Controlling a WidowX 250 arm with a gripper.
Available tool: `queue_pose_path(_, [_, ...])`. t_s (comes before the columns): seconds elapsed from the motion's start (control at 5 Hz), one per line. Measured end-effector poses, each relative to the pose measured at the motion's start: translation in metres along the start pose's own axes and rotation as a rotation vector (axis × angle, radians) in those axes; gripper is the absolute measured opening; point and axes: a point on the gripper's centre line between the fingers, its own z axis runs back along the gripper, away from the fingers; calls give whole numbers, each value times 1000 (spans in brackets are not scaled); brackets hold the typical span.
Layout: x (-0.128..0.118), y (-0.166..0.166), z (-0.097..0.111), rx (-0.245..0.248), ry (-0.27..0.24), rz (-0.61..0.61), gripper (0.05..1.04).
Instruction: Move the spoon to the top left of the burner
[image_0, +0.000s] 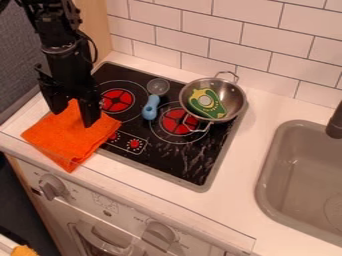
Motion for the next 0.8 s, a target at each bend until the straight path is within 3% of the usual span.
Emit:
queue_pose_path(0.2, [-2, -3, -8, -20, 26, 4, 1000])
queue_pose_path(0.4, [19, -20, -6, -54, 5, -7, 1000])
queue_pose_path(0.8, [49, -35, -10, -71, -12, -3, 1000])
